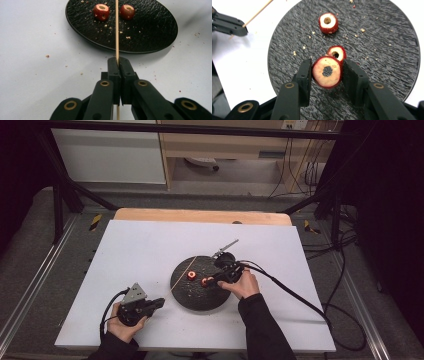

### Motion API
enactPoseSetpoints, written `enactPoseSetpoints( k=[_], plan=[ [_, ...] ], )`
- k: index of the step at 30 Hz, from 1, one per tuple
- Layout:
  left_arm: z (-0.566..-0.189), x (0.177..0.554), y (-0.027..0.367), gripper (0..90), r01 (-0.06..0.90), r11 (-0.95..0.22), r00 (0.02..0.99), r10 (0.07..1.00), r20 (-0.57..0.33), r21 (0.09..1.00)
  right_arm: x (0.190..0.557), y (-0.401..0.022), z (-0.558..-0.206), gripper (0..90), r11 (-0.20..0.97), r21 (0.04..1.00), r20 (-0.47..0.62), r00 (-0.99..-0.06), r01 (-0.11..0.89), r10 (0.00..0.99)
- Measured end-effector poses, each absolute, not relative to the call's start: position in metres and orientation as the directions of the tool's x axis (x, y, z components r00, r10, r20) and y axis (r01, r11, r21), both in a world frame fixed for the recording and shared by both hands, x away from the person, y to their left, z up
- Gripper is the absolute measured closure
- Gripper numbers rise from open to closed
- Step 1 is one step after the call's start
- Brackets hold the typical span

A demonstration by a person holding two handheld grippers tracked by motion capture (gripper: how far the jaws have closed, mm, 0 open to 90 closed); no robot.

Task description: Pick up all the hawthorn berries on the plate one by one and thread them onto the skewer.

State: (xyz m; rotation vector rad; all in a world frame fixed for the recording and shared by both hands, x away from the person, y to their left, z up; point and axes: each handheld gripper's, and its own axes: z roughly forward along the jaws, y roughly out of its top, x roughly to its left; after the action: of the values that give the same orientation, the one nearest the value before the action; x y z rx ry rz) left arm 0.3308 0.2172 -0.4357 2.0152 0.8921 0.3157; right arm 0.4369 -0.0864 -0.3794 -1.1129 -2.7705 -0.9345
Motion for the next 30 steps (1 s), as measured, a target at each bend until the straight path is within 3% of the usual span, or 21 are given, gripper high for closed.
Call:
enactPoseSetpoints(
  k=[12, 30],
  plan=[
    [-0.436, 0.33, 0.215, 88.5, 0.467, -0.343, 0.705, 0.7, -0.11, 0.815, 0.421, -0.115, -0.388, 61.1, 0.319, 0.696, 0.329, -0.68, 0.644, 0.655],
    [-0.436, 0.327, 0.211, 88.5, 0.463, -0.332, 0.701, 0.704, -0.111, 0.822, 0.406, -0.123, -0.408, 61.1, 0.022, 0.792, 0.455, -0.615, 0.61, 0.644]
  ],
)
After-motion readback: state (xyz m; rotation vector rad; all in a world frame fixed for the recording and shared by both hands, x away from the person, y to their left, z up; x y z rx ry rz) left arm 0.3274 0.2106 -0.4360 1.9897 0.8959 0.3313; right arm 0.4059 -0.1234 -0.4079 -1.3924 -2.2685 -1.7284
